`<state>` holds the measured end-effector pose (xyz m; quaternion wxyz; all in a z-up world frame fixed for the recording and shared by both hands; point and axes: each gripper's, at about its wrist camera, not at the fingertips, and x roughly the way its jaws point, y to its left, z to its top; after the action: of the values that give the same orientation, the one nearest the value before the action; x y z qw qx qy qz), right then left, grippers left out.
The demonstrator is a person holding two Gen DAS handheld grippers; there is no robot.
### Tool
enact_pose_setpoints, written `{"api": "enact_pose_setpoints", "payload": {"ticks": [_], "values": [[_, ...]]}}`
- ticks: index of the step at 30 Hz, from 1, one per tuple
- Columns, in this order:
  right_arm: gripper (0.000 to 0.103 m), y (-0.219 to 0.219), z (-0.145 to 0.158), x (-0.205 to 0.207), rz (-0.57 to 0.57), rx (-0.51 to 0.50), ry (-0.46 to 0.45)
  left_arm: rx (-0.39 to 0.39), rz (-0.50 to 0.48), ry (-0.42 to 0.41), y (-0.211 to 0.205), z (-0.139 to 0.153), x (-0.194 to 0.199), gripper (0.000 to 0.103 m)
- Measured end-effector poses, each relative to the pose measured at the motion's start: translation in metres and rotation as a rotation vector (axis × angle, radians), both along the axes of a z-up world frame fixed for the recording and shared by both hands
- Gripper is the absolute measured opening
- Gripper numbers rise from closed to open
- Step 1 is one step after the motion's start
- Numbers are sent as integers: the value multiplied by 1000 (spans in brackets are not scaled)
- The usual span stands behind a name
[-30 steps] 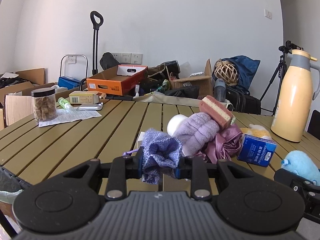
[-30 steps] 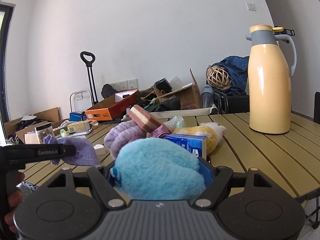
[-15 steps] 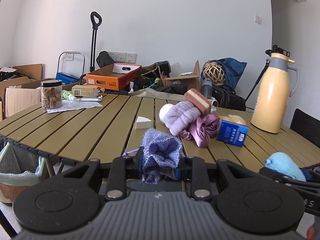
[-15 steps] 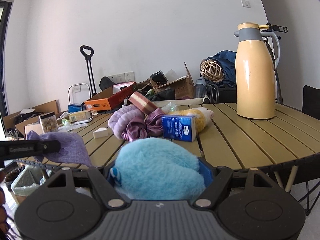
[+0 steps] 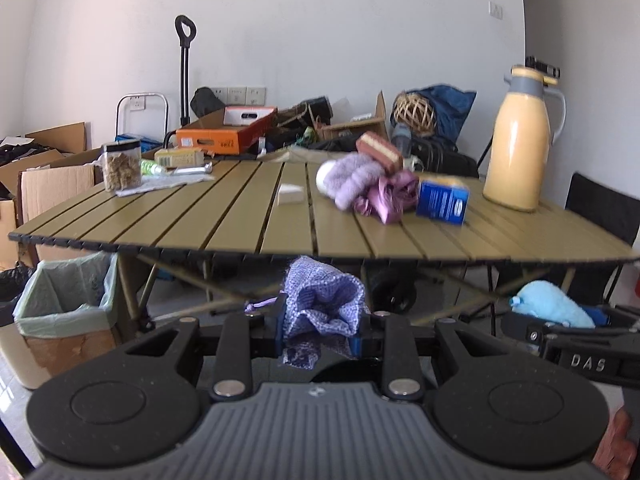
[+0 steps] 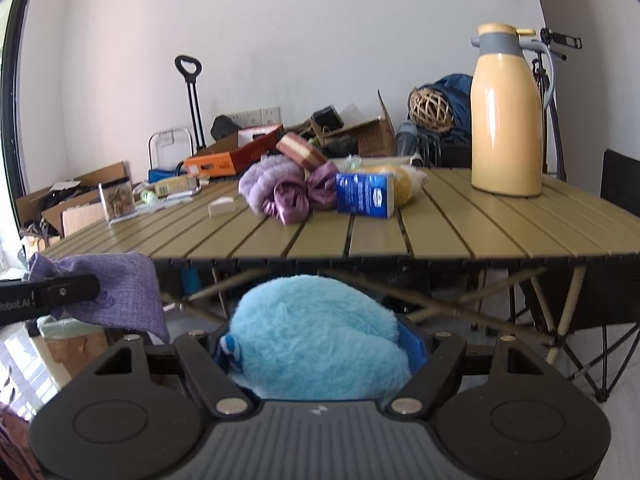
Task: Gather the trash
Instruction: 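Carry the cloth and plush down over the black bin with both grippers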
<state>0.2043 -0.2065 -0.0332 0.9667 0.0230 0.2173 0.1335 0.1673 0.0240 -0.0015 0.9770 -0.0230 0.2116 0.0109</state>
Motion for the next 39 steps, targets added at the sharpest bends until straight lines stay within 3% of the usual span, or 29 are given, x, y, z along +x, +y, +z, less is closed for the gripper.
{"api": "enact_pose_setpoints", "payload": {"ticks": [10, 21, 34, 39], "values": [[76, 2, -26, -21, 24, -38, 106, 45, 22, 118, 5, -33, -18, 29], [76, -2, -55, -18, 4, -78, 216, 58, 46, 340, 18, -83, -9, 29], [76, -20, -79, -1, -58, -67, 296, -7, 44, 507, 14, -99, 17, 29], [76, -32, -88, 8, -93, -42, 327, 4, 36, 528, 5, -97, 30, 29]]}}
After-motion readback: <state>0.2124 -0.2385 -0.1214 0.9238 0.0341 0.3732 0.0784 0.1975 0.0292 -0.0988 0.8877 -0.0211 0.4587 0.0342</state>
